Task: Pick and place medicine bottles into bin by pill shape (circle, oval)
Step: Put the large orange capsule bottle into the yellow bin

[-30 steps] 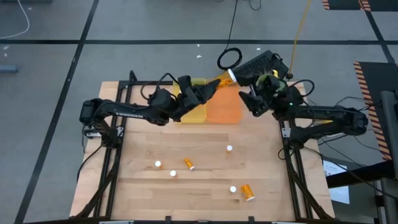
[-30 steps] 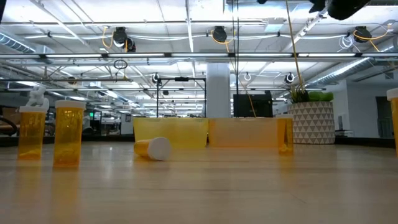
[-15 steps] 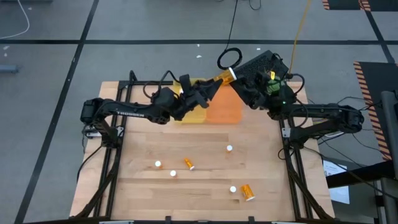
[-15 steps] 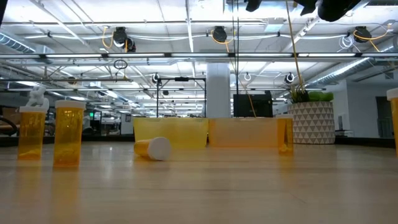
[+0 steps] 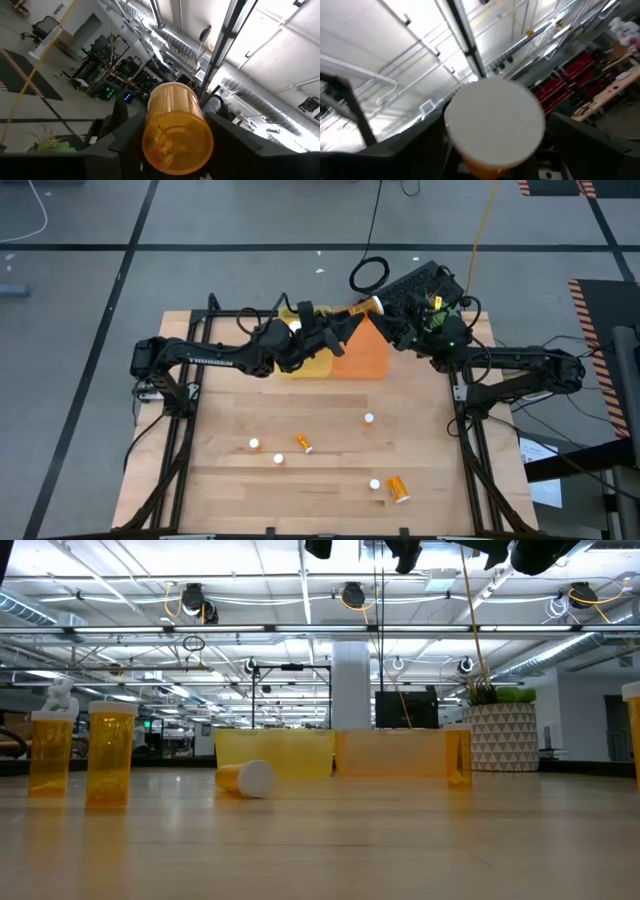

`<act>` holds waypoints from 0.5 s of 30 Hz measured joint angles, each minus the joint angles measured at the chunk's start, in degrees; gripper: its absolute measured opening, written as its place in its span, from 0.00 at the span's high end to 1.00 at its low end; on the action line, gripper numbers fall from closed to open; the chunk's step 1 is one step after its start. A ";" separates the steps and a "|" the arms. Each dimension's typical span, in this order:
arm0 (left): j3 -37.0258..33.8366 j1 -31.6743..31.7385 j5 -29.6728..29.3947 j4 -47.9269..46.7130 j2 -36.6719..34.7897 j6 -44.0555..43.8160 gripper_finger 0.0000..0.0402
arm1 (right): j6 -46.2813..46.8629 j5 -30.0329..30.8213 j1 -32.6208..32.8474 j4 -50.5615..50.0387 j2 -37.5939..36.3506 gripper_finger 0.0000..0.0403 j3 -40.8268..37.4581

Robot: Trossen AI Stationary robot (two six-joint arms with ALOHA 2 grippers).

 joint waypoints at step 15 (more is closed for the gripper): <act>0.00 0.15 -0.50 1.22 0.00 1.27 0.50 | -0.01 0.05 0.14 0.00 0.07 0.44 0.00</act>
